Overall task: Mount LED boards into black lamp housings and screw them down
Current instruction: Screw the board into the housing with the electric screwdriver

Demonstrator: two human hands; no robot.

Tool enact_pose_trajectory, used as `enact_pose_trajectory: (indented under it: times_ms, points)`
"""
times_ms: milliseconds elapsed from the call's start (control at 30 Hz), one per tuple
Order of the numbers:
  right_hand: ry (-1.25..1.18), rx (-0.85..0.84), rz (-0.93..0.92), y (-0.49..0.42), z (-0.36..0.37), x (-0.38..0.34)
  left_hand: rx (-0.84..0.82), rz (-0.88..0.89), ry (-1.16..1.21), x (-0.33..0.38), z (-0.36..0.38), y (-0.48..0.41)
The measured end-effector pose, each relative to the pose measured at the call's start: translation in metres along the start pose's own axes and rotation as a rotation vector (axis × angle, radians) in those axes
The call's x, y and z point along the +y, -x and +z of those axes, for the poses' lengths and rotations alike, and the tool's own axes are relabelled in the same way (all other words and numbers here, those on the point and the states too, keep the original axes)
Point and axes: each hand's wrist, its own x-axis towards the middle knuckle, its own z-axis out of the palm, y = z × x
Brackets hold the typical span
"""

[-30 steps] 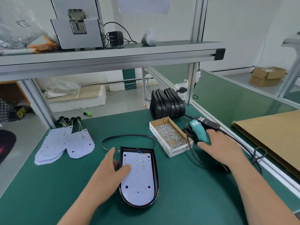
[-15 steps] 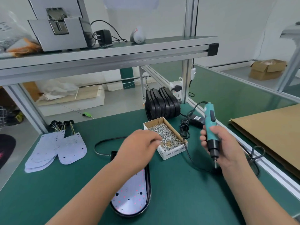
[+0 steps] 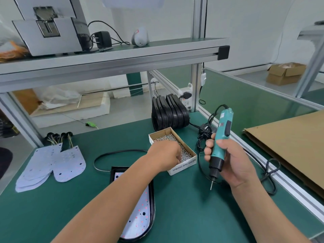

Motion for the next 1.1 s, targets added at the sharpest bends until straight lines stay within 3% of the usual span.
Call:
enact_pose_trajectory:
  times_ms: [600, 667, 800, 867, 1000, 1100]
  points:
    - [0.038, 0.002, -0.033, -0.002, -0.004, 0.002, 0.144, -0.052, 0.265, -0.006, -0.006, 0.018]
    - [0.050, 0.029, -0.041, -0.002, -0.002, 0.003, 0.193, -0.106, 0.494, -0.011, -0.016, 0.029]
    - [0.137, 0.107, -0.090, -0.001, 0.003, 0.006, 0.144, -0.238, 1.458, -0.027, -0.031, 0.072]
    - [0.124, 0.105, -0.087, 0.001, 0.012, 0.010, 0.093, -0.274, 1.809, -0.038, -0.030, 0.098]
    - [0.010, 0.065, -0.035, 0.003, 0.041, 0.023, 0.023, -0.390, 2.170, -0.059, -0.022, 0.143]
    - [-0.107, 0.048, 0.019, 0.001, 0.069, 0.034, 0.011, -0.421, 2.214, -0.069, -0.017, 0.164]
